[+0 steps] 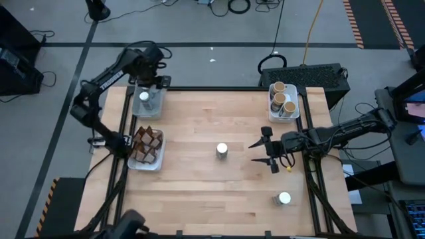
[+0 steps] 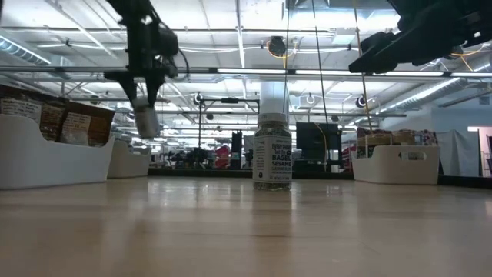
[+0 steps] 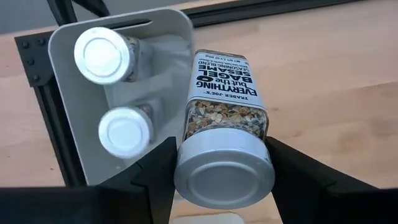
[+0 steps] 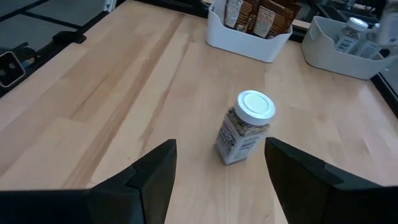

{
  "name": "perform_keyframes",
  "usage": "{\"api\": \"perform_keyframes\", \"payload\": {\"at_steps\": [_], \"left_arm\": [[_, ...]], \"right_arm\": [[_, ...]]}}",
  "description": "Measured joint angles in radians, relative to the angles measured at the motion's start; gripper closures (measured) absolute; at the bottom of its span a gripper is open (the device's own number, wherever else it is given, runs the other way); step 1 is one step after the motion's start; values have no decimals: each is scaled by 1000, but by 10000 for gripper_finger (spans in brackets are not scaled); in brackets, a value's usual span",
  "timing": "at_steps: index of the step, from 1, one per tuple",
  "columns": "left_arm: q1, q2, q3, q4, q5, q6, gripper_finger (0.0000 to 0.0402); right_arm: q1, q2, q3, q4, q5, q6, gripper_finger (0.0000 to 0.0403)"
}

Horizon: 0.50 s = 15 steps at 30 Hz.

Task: Sort spices by type
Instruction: Put the white seasoning bottle into the gray bin

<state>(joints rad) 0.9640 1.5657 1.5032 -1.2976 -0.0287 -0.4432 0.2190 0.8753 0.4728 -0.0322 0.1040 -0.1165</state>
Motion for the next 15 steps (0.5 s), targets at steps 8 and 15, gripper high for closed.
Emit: {"api": "perform_keyframes", "payload": {"at_steps": [8,15], "left_arm": [[49,116,0,7,-66,42,191],[82,120,0,-1,-66,63,191]], "right_arm": [[-28,0,0,-5,-3,0,177],[-31,0,0,-9,-6,7,177]]}}
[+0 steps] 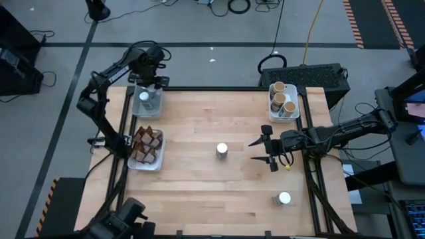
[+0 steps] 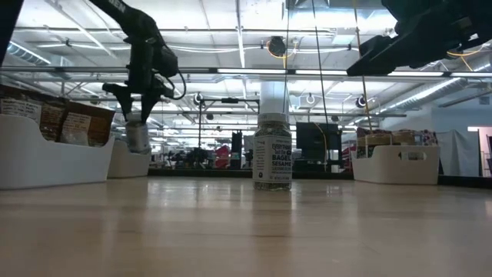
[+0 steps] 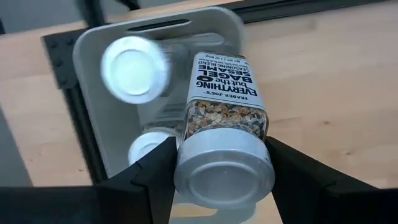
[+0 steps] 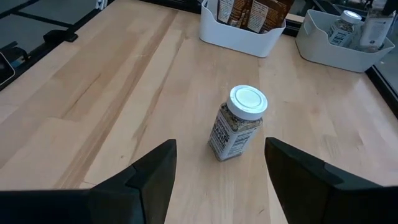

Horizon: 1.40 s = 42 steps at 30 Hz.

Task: Sort spices by type
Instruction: Put the white seasoning bottle into the gray bin

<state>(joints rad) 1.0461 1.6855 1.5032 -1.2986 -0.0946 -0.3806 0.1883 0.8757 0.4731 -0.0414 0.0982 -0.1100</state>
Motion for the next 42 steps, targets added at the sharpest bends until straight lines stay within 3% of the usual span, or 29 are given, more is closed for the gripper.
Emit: {"api": "perform_keyframes", "payload": {"at_steps": [11,22,28,42], "left_arm": [[71,0,-10,25,-6,-30,191],[73,4,-26,66,27,-32,191],[73,12,-26,69,28,-32,144],[64,63,-24,85,28,-5,133]], "right_arm": [[0,0,0,-2,0,15,177],[0,0,0,-23,1,13,177],[0,0,0,-23,1,13,177],[0,0,0,-24,1,14,177]]}}
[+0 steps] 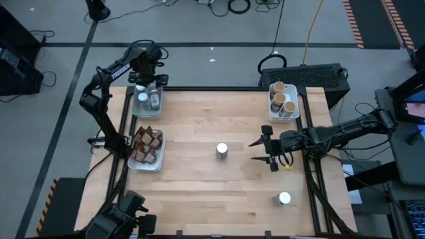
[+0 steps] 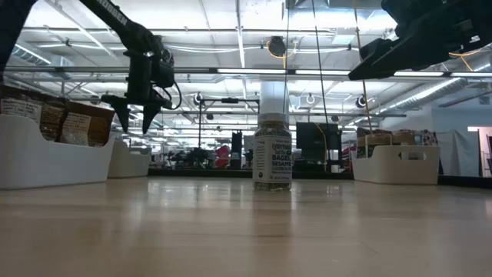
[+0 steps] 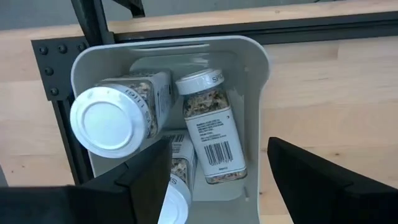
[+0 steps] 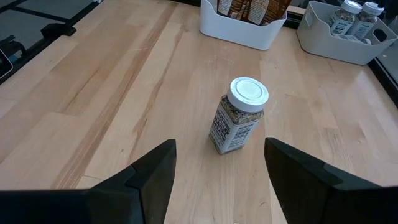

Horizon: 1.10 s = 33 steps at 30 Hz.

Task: Sort spices by type
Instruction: Put the white seasoning bottle into the gray bin

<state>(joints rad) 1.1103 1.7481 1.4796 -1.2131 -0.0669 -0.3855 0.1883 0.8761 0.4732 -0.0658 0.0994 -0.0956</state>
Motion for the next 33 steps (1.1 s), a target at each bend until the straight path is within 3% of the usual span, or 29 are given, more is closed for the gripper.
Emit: {"api": "perform_keyframes", "payload": {"at_steps": [14,20,33], "left_arm": [[-68,0,-1,46,-21,26,134],[-73,0,-40,52,-128,0,165],[-79,0,-157,130,-82,-7,181]], "right_arm": [[0,0,0,0,0,1,177],[0,0,0,-15,0,1,177],[0,0,0,-24,0,5,177]]}}
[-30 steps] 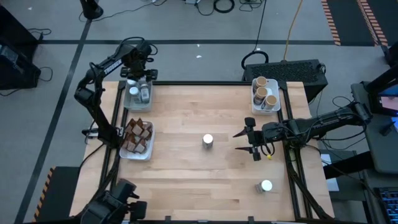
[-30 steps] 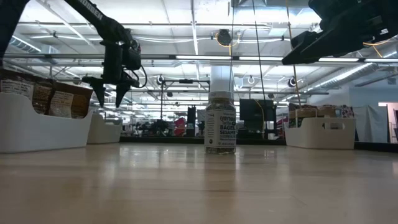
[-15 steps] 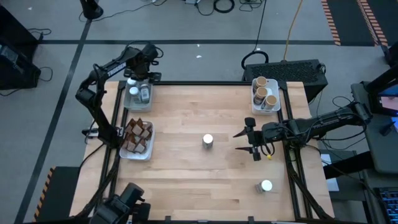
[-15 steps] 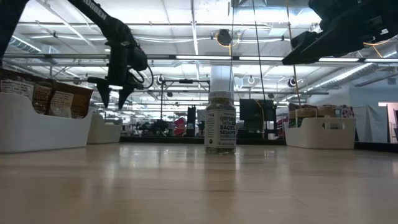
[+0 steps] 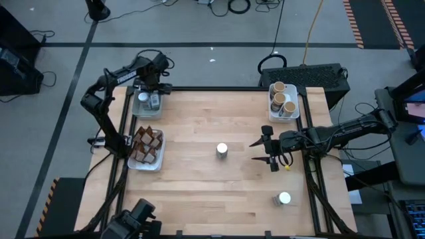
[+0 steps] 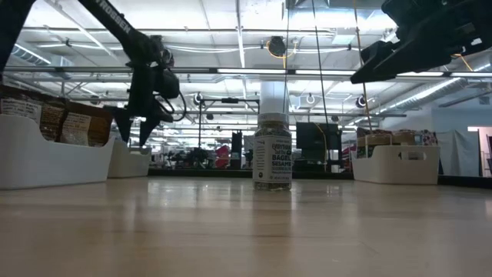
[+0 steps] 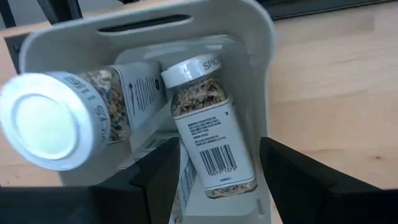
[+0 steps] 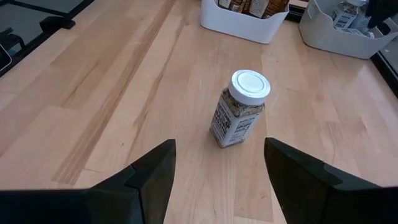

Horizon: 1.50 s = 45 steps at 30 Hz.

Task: Sort spices by type
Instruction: Put the white seasoning bottle into the gray bin

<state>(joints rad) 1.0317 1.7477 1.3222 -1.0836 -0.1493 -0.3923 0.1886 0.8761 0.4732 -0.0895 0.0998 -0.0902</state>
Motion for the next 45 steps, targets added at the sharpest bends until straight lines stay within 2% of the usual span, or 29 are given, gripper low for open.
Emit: {"api": "perform_keyframes", "payload": {"at_steps": [10,22,28,45], "left_arm": [[0,0,-90,104,-3,-45,181],[3,21,-152,148,-22,-116,181],[0,70,-154,141,-39,-121,181],[-4,85,-103,121,-26,-73,181]], "right_arm": [[0,0,0,3,0,0,177],[0,0,0,3,0,0,177],[0,0,0,3,0,-1,177],[0,0,0,3,0,-11,177]]}}
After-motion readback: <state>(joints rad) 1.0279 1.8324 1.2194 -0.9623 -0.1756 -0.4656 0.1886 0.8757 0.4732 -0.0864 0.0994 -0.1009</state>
